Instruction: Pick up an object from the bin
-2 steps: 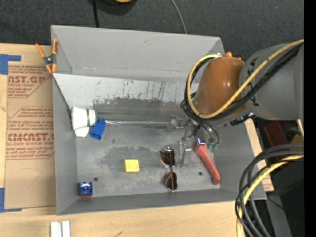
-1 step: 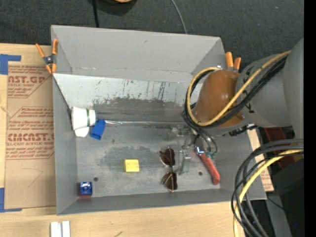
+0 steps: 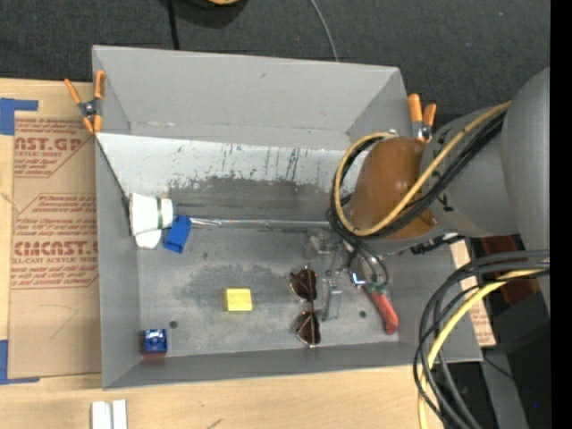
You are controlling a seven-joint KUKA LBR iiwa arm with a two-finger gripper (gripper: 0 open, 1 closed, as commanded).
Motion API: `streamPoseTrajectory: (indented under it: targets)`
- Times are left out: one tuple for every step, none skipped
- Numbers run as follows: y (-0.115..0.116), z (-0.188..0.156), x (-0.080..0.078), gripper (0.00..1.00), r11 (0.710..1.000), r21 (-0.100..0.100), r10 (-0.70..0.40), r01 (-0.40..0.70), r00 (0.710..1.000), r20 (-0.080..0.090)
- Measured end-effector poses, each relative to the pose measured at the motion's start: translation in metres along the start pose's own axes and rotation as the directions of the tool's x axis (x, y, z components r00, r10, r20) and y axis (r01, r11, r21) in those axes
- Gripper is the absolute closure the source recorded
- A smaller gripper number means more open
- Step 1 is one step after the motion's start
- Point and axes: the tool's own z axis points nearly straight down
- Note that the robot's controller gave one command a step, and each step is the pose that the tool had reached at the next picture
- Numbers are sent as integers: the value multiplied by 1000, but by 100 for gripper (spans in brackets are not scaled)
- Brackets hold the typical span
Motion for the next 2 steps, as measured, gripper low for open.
streamPoseTrajectory:
  targets:
    - [14, -7, 13, 0, 998, -1, 67, -67, 998, 0]
    - [11, -9, 23, 100, 996, -1, 88, -88, 996, 0]
